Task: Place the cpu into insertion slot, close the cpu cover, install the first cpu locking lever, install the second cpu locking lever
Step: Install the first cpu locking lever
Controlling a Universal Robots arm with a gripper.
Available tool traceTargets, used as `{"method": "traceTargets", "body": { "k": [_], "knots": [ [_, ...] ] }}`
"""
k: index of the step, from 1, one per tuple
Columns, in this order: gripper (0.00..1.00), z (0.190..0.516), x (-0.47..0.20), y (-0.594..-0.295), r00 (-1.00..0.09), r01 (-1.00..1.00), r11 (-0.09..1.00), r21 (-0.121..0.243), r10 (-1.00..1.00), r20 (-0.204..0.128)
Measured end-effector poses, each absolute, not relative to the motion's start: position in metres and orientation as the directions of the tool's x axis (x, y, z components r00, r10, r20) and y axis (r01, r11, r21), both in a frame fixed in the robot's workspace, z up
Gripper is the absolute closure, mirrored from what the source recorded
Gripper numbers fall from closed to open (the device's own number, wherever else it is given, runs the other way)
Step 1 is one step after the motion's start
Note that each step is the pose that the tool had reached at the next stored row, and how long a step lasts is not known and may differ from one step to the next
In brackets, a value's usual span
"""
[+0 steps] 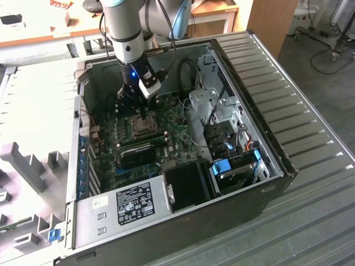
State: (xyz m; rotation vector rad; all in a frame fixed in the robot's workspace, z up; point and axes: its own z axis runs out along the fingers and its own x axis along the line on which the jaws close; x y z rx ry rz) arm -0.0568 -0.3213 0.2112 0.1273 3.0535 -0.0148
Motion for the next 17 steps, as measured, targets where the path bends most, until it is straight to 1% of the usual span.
{"method": "traceTargets", "body": {
  "k": [17],
  "knots": [
    [0.9,0.2127,-0.0568,-0.3245,-0.993,0.083,0.996,-0.006,0.083,-0.085]
  ]
}}
